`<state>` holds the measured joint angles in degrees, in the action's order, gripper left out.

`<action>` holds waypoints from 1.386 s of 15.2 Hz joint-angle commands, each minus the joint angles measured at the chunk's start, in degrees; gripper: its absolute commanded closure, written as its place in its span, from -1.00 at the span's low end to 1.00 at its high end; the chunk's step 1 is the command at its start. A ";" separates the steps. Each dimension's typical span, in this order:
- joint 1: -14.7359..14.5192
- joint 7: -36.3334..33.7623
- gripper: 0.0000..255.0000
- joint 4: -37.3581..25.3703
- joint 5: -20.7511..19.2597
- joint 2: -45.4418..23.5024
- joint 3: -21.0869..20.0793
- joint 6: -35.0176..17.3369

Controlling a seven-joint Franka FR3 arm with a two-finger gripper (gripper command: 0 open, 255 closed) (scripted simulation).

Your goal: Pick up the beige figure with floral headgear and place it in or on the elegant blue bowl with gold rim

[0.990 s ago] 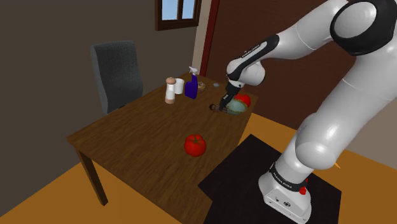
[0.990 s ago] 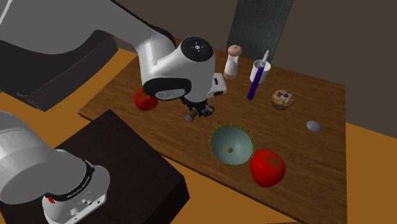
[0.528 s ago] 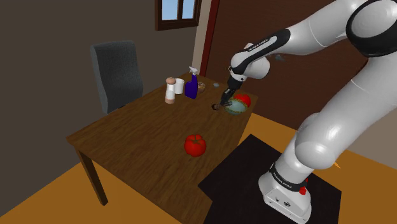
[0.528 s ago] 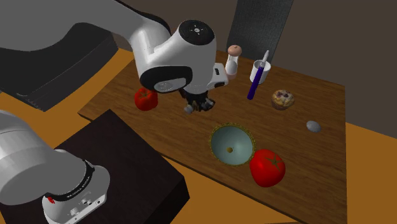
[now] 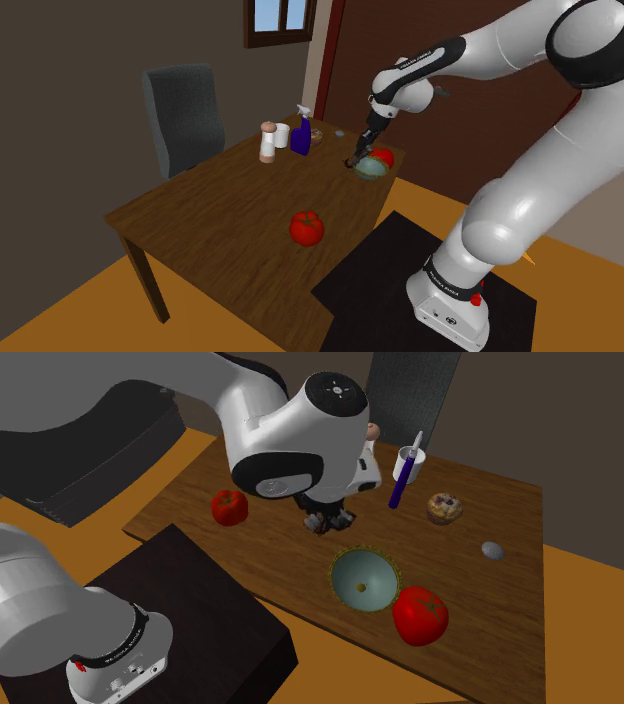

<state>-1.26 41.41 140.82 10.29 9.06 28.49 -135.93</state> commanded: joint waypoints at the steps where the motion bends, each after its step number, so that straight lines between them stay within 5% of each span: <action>1: 0.75 3.24 1.00 -2.27 0.90 -1.79 1.80 1.21; 11: 7.05 21.09 1.00 -18.27 9.35 -15.30 9.32 9.95; 21: 8.27 26.22 1.00 -16.10 15.44 -20.90 7.78 4.30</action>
<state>6.83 67.08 124.58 25.14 -11.33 36.41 -131.17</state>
